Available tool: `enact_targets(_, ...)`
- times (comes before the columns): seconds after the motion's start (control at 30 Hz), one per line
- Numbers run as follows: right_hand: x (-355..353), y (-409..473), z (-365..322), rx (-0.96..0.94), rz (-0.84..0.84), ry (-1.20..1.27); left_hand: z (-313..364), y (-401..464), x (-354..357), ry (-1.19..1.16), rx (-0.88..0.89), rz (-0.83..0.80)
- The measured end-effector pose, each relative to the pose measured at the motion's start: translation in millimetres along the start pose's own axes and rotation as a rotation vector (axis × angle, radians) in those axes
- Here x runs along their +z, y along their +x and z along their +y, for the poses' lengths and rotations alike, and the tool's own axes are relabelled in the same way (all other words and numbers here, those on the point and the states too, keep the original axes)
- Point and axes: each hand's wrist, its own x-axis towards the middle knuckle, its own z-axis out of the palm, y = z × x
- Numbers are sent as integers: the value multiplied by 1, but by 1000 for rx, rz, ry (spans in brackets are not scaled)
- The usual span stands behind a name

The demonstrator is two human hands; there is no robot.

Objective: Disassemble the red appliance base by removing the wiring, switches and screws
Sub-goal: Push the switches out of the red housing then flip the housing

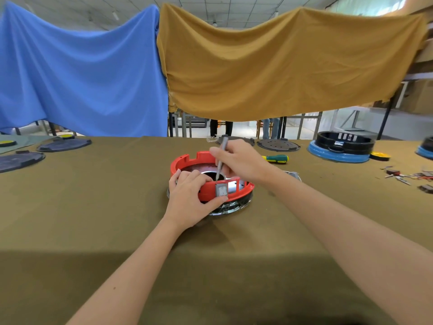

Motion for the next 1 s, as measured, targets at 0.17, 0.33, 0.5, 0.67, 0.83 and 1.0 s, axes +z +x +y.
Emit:
enact_targets(0.17, 0, -36, 17, -73, 237, 162, 2, -1, -1, 4, -11, -12)
enact_targets(0.33, 42, -67, 35, 8, 403, 68, 5, -1, -1, 75, -25, -20)
enact_targets(0.5, 71, -64, 36, 94, 499, 48, 8, -1, -5, 96, -52, -18)
enact_targets(0.67, 62, -56, 44, 108, 497, -94, 7, -3, -4, 81, 30, -64)
enact_targets(0.83, 53, -50, 46, 140, 394, 159, 5, -3, -3, 116, 36, -77)
enact_targets(1.0, 47, -61, 55, 133, 333, 566, 7, -2, -4, 140, 29, -66)
